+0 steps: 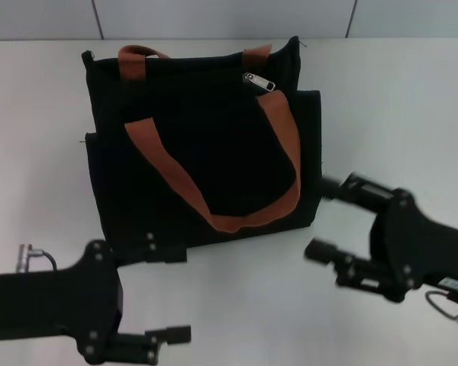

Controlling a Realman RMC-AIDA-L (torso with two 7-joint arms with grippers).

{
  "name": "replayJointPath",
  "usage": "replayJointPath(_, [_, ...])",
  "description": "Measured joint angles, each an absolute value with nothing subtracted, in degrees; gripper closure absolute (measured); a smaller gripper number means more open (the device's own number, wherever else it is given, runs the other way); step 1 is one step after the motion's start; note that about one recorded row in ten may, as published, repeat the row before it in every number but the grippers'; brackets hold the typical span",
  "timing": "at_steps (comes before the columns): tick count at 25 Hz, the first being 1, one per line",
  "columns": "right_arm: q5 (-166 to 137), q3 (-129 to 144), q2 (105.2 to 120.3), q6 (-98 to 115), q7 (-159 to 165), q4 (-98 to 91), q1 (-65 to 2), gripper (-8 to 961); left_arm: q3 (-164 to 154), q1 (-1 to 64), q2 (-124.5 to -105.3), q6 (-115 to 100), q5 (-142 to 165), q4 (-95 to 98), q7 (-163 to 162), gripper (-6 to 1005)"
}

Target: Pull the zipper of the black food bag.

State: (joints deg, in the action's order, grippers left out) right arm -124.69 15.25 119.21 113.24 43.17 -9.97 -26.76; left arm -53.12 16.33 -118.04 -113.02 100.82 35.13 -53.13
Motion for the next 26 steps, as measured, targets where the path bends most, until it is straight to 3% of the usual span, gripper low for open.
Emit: replayJointPath(26, [-124.99,25.39,119.71,98.45,42.74,-5.67,-29.19,215,-51.92,15.37,-118.35,-106.94,102.45,29.01,-49.74,184])
